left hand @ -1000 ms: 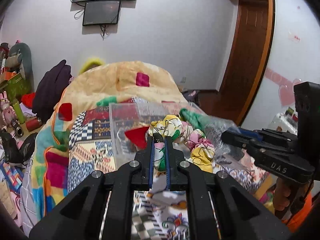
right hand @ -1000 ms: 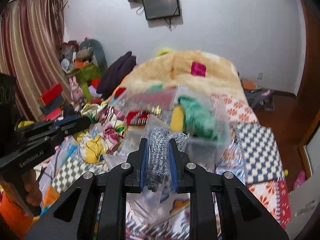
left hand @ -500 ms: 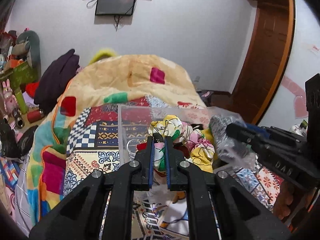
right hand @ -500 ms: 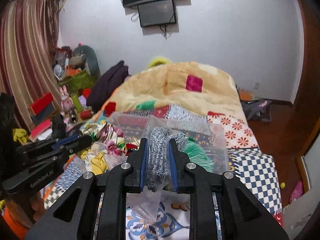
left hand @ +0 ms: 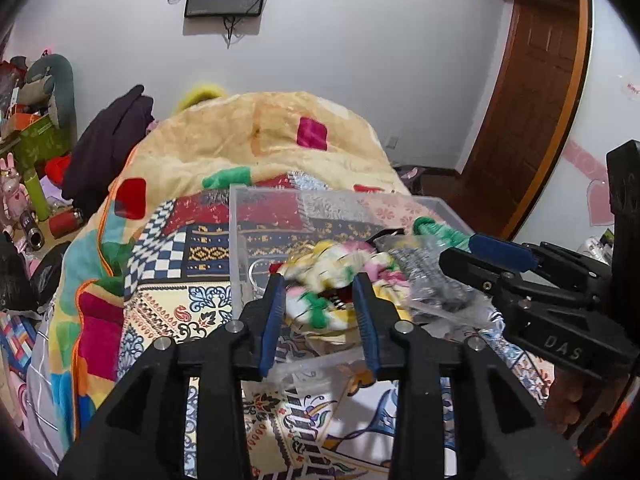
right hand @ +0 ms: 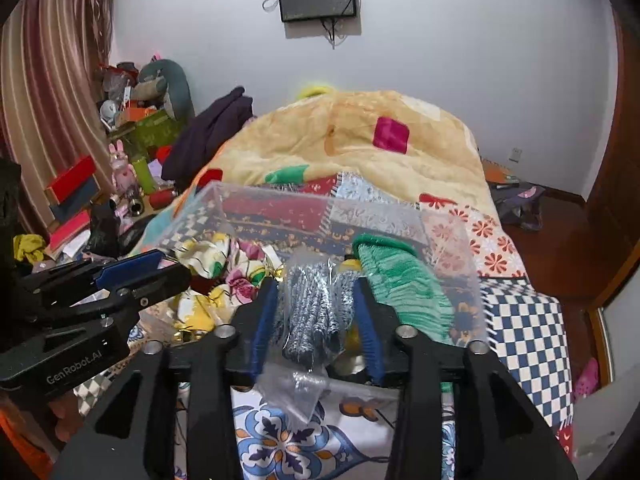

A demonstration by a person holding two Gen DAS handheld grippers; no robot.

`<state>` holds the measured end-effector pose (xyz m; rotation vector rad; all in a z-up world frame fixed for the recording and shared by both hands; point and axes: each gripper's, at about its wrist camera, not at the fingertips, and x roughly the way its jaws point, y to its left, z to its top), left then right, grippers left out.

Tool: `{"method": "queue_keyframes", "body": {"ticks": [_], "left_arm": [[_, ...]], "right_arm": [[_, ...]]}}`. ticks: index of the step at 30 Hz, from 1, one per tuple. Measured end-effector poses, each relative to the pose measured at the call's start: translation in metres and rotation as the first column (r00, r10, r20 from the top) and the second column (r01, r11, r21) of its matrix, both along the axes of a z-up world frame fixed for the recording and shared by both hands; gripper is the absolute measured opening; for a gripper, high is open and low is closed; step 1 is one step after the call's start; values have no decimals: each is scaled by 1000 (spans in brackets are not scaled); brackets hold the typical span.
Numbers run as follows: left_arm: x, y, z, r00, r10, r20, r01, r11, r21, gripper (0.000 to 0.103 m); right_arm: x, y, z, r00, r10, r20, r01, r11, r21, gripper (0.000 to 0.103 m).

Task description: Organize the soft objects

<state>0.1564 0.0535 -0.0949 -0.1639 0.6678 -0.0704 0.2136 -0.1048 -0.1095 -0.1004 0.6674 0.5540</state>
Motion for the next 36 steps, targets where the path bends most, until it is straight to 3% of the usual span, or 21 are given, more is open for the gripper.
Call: {"method": "queue_keyframes", "body": {"ticks": [9,16,26,28,31,36], "left_arm": [[-49,-15,59,985,-21,170,14,999,44,35],[-86,-30,94,959,-21,281,2,998,66,46],[-118,-35,112,932,2,364,-37,995,89,76],[-121,-36,112,927,7,375,-46,994,96,85],[-126,-38,112,922,6,387,-52,993,108,90],[-129,-43,109,919,0,393,-54,990,127,100]], "right_arm": [[-39,-29,55,993,4,122,-16,995,96,42],[-73,-47,87,978,-7,209,-26,988,152,43],[-100,-62,98,958,-46,283,-12,980,199,83],[-104,-64,98,954,-55,294,-7,979,204,85],[-104,-65,96,953,-57,299,-6,979,203,88],[-113,-69,93,942,-71,329,5,980,199,102]]}}
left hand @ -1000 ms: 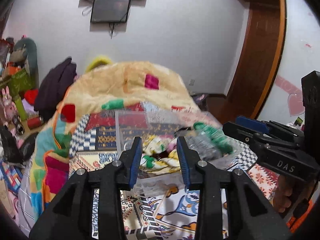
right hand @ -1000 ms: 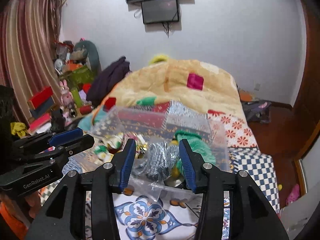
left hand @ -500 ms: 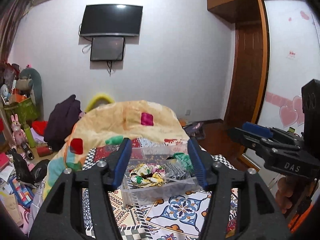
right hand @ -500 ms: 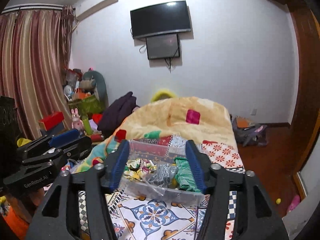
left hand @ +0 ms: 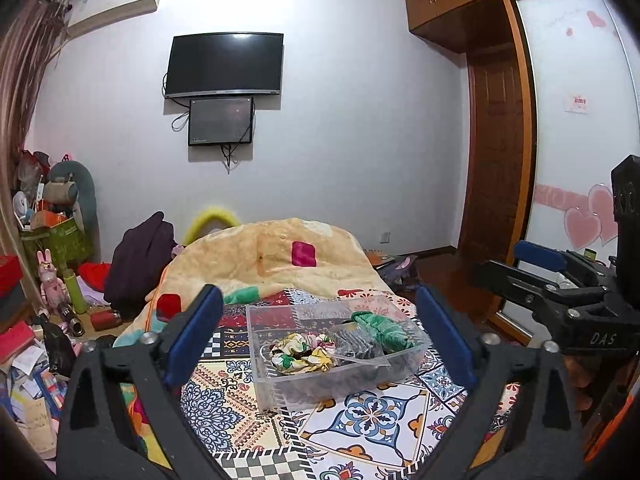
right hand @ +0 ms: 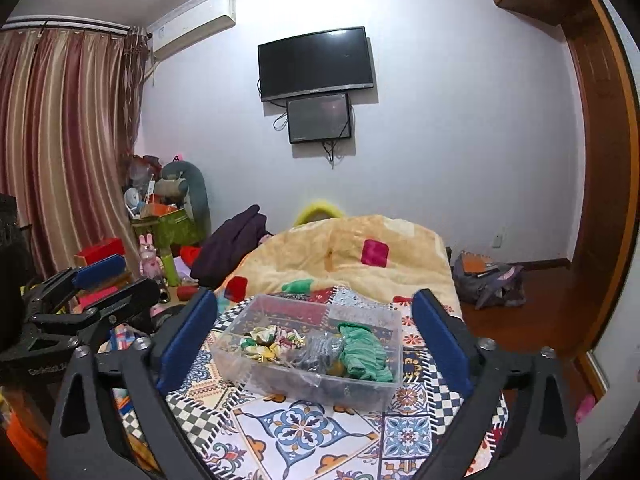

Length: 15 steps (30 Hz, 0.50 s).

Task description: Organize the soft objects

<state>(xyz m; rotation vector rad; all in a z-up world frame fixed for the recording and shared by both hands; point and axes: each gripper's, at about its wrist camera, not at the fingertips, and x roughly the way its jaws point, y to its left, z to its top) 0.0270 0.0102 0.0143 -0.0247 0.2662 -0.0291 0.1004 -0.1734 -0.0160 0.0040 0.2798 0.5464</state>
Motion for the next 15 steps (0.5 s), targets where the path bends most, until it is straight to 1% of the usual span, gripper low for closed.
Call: {"method": "queue_keyframes", "body": {"ticks": [15], "left_arm": [[-2,2,-2,1000,2,1,-2,1000,-18,102]], "right_arm": [[-8,-4,-2,1000,6,14,-6,1000,11,103]]}}
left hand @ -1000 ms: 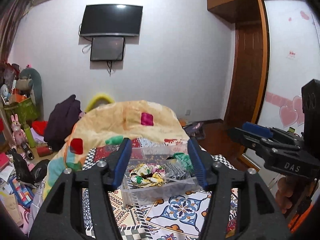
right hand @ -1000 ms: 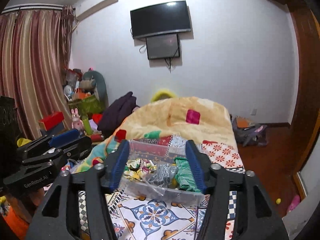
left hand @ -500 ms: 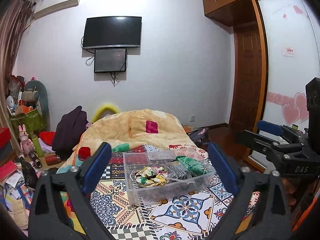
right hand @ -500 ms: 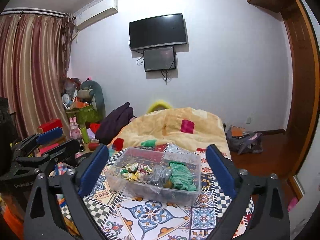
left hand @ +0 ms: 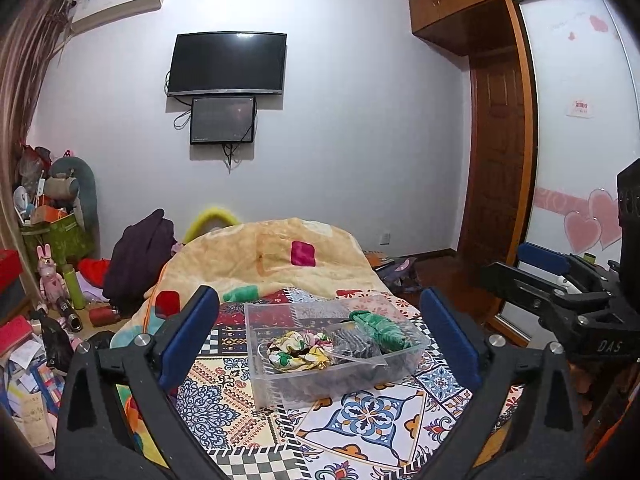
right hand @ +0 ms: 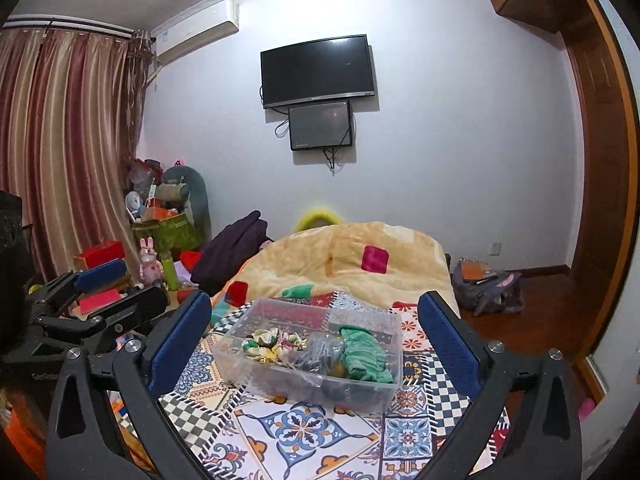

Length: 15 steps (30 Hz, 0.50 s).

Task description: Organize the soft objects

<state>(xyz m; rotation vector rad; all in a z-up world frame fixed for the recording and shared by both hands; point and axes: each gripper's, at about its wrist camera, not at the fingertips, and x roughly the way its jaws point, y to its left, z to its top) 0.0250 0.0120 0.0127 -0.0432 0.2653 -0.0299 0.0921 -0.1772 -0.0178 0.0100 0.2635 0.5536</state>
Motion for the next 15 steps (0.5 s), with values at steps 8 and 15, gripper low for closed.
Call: {"method": "queue_keyframes", "body": {"ticks": [8,15], "left_arm": [[-1,1,1,1000,3,3,-3,1000,1,102],[-2,-2,1,1000,3,8,-3,1000,3,102]], "right_arm": [[-1,-1,-1,1000,-2,4,2,1000,2,103],[2,-2,-1,1000,-14,3,14,1000,5,103]]}}
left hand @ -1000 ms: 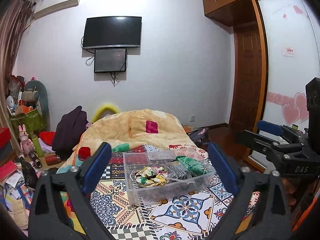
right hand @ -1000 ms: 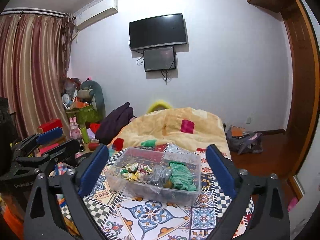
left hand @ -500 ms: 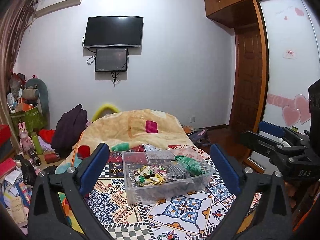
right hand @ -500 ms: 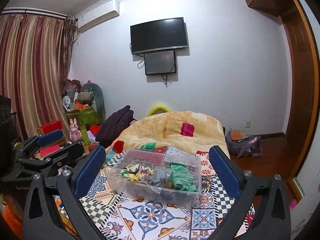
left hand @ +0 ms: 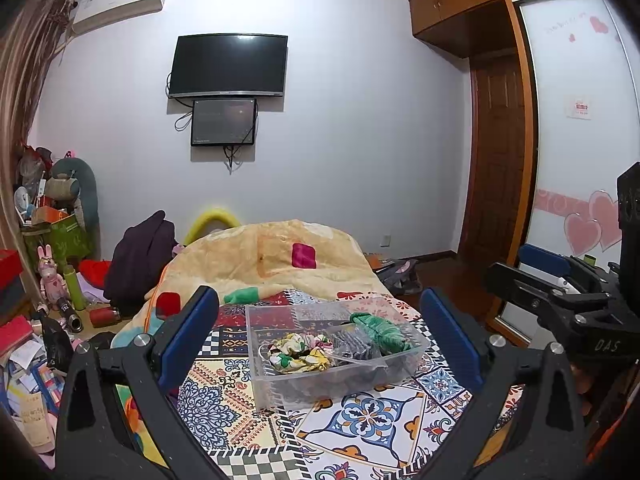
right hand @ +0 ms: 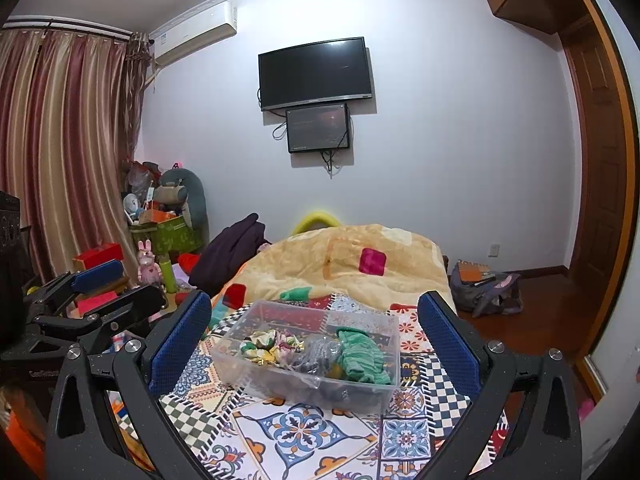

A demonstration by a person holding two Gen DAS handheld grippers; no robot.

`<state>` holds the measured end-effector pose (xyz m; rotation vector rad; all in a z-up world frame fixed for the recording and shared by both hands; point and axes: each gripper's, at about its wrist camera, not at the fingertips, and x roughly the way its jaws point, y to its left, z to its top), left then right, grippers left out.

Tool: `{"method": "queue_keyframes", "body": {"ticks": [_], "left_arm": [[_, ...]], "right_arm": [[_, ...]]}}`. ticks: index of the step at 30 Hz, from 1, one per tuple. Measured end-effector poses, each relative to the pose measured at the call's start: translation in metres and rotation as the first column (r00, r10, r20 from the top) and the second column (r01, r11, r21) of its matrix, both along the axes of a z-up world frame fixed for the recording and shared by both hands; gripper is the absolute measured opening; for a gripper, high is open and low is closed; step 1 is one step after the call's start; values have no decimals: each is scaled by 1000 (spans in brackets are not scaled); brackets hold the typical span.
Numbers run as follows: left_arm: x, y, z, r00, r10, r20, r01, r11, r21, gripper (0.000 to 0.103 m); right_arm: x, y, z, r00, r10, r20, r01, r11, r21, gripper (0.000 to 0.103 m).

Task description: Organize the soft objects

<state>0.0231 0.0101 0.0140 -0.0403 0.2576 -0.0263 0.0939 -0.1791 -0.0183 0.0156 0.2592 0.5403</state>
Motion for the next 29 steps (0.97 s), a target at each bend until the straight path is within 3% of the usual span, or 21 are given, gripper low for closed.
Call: {"method": "queue_keyframes", "body": {"ticks": [29], "left_arm": [[-1,-1,1,999,-40,-23,39,999,-27,103]], "right_arm": [[-1,-1,0,1000,-13,-2,13,1000,-11,103]]}}
